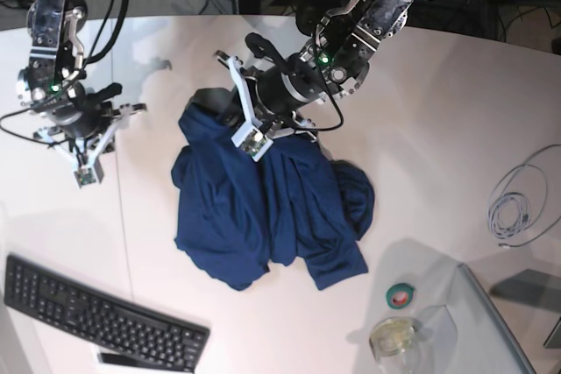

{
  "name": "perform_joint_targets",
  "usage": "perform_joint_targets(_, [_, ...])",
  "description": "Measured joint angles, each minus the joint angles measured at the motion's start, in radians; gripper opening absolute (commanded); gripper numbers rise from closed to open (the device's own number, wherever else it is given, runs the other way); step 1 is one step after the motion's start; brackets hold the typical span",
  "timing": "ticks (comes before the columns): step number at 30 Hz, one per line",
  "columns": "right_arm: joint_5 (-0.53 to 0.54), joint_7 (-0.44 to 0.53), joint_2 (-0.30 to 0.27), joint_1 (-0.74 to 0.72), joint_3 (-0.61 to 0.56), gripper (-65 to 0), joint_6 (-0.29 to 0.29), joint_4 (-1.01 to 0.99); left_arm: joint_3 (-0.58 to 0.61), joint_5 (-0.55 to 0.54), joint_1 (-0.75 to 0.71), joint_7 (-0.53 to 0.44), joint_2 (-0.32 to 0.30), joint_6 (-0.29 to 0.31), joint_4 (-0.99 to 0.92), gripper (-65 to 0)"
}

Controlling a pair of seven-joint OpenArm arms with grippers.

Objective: Layout the t-shirt on the table in an organized manner, then fold the t-shirt properly
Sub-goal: 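Lower the shirt onto the table and release both grippers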

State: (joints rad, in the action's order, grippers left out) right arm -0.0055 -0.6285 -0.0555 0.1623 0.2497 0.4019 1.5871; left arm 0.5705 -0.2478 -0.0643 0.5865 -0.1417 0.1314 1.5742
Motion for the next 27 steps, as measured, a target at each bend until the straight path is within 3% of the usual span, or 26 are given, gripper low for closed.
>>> perform_joint_targets(2, [-0.002, 0.0, 0.012, 0.022, 0.0, -64.5, 0.0, 0.031, -0.008, 0.003, 0.0, -0.008, 0.008, -0.007, -0.013, -65.0])
perform_joint_targets(7, [0.001, 0.0, 0.017, 0.036, 0.0, -64.4, 0.0, 0.041, -0.013, 0.007, -0.029, -0.024, 0.029, -0.015, -0.103, -23.0])
perform_joint_targets(10, [0.002, 0.007, 0.014, 0.051, 0.0, -64.4, 0.0, 0.044, -0.011, -0.002, -0.047, -0.126, 0.045, -0.007, -0.11, -2.3])
perform_joint_targets(11, [0.001, 0.008, 0.013, 0.065, 0.0, -64.4, 0.0, 0.049, -0.025, -0.008, -0.05, -0.147, 0.048, 0.002, -0.108, 0.0])
perform_joint_targets(19, [0.004, 0.005, 0.011, 0.119, -0.005, -64.2, 0.0, 0.143, -0.301, -0.005, -0.172, -0.174, 0.137, -0.01, 0.079, 0.0])
perform_joint_targets(23, [-0.002, -0.003, 0.008, 0.132, -0.005, -64.1, 0.001, 0.147, -0.408, 0.0, -0.226, -0.172, 0.141, -0.019, 0.15, 0.0])
perform_joint_targets(27, [0.005, 0.002, 0.009, 0.135, -0.006, -64.1, 0.001, 0.148, -0.436, 0.0, -0.283, -0.172, 0.137, -0.019, 0.194, 0.0])
